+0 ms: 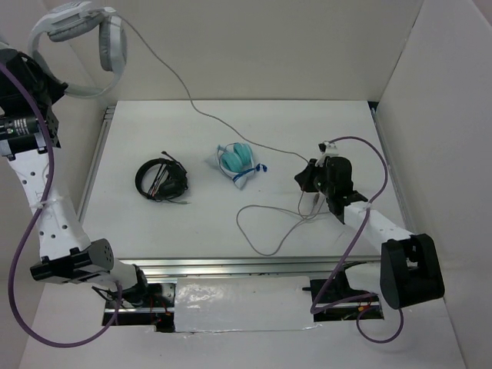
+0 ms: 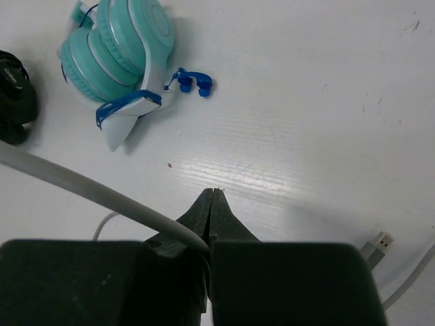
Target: Wrap the headphones
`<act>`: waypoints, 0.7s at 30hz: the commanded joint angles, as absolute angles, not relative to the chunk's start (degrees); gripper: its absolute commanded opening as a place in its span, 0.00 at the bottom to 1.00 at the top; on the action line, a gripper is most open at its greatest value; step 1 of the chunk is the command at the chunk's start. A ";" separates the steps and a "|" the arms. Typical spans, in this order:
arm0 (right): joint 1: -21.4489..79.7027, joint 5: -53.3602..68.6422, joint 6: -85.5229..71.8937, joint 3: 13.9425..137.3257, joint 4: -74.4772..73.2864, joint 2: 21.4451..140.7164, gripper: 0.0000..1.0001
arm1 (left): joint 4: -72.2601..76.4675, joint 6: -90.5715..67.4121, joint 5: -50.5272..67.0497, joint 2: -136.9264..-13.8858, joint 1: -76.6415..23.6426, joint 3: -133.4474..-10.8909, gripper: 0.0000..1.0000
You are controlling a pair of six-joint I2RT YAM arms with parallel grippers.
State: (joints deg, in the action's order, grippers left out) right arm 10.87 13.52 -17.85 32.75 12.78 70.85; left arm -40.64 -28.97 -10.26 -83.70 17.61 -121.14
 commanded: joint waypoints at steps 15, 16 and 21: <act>37.41 0.27 -8.89 50.95 -12.03 66.44 0.00 | -25.94 -31.21 -5.86 -77.26 10.65 -103.81 0.00; 38.75 0.18 -8.27 52.19 -14.65 66.71 0.00 | -24.97 -30.59 -6.93 -76.99 9.24 -102.67 0.00; 47.35 -3.65 -1.15 66.95 -24.15 70.03 0.00 | -18.38 -24.98 -8.70 -76.20 -2.00 -92.91 0.00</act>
